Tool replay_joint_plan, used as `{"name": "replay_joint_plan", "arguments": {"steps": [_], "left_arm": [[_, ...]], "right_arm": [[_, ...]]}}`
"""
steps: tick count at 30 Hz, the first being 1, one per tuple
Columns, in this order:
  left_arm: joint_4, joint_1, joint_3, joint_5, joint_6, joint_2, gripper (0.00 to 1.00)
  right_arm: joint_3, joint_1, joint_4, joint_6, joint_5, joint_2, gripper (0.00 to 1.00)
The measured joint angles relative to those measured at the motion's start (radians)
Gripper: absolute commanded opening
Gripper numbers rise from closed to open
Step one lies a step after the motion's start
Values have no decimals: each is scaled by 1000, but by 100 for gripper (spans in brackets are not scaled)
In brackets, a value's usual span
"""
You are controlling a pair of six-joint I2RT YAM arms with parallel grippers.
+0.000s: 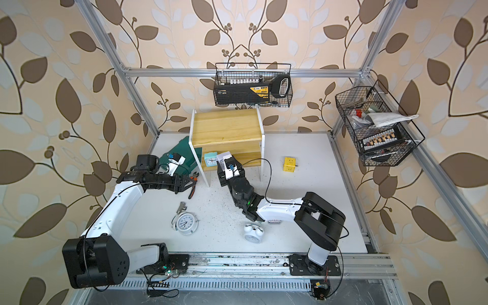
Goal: Place the alarm clocks on the shelf by style
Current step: Place the alarm on the shelf.
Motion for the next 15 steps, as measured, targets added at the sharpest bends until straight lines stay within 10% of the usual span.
{"name": "replay_joint_plan", "arguments": {"steps": [15], "left_arm": [[-3, 0, 0, 0, 1, 0, 68]], "right_arm": [[58, -64, 113, -5, 65, 141, 41]]}}
